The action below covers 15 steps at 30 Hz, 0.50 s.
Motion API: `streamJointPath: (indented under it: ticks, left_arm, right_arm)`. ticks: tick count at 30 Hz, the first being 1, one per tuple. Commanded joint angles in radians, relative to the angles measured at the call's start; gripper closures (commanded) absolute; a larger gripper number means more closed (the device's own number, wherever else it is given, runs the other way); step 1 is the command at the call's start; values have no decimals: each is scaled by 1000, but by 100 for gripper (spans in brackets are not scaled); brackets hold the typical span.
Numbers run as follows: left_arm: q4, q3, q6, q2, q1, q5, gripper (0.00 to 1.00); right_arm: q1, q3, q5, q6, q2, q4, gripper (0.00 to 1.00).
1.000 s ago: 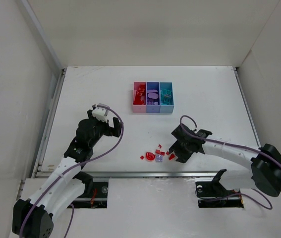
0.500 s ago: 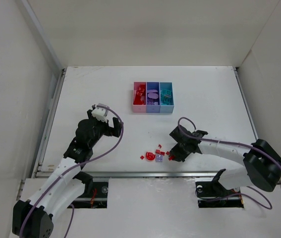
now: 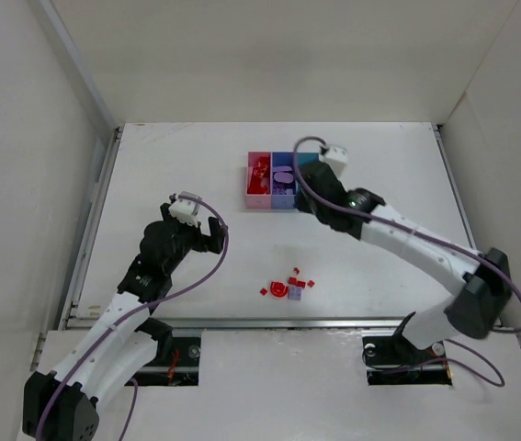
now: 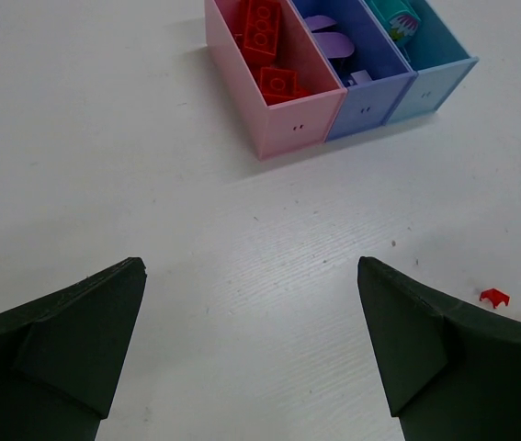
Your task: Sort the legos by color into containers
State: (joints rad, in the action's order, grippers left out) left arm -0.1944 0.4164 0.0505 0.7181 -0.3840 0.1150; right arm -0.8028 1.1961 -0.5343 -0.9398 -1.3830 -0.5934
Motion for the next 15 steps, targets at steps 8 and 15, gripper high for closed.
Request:
streamJointPath:
  ticks: [8, 15]
  left_arm:
    - [-37, -7, -17, 21, 13, -61, 1]
    - [-37, -7, -26, 43, 31, -72, 1]
  right_arm:
    - [85, 861, 177, 763, -709, 98, 100]
    - [85, 935, 151, 777, -849, 148, 93]
